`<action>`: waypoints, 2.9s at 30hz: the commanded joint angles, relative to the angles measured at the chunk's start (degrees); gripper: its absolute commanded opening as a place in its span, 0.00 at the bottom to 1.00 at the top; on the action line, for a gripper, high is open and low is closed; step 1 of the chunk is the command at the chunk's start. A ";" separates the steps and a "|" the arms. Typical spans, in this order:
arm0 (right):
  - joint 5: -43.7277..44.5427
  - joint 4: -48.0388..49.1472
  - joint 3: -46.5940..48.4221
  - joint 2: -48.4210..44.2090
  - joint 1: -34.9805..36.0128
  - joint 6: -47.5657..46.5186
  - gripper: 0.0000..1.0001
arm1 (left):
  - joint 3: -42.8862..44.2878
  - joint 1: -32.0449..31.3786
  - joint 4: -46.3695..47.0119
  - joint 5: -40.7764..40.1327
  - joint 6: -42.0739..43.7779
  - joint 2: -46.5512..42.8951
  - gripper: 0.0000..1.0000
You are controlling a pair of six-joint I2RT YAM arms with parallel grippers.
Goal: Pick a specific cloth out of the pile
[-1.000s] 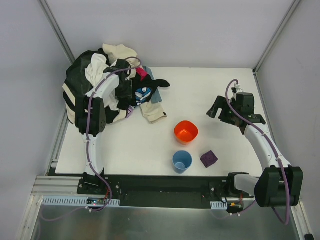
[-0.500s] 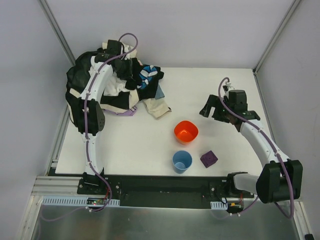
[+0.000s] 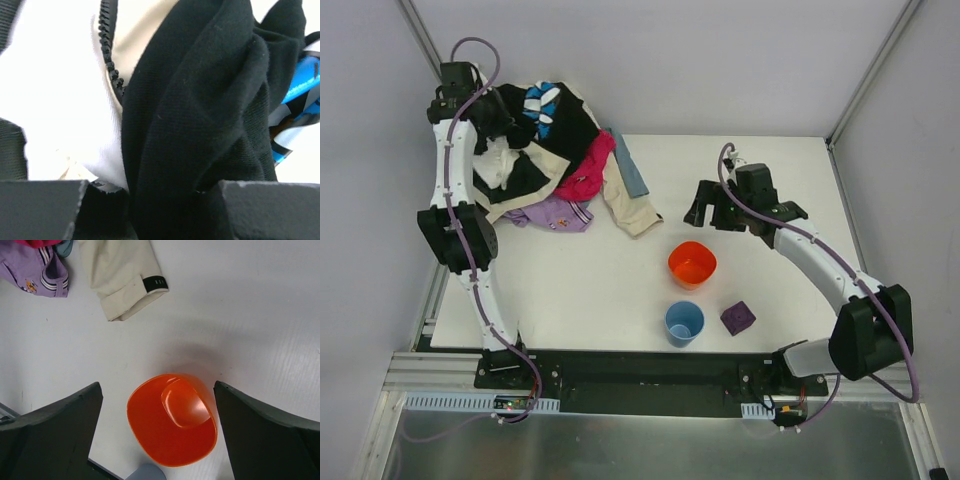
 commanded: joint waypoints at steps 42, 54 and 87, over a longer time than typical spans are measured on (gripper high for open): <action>-10.71 5.09 50.13 51.39 24.93 24.08 0.96 | -18.74 8.12 0.01 -14.12 -1.22 -3.76 0.07; -10.54 12.40 50.03 59.22 24.93 33.49 0.99 | -20.76 8.30 0.10 -9.99 -1.22 -4.02 0.15; -8.42 14.07 64.98 72.24 24.93 43.61 0.01 | -22.87 8.30 1.06 -4.45 -0.52 -5.96 0.44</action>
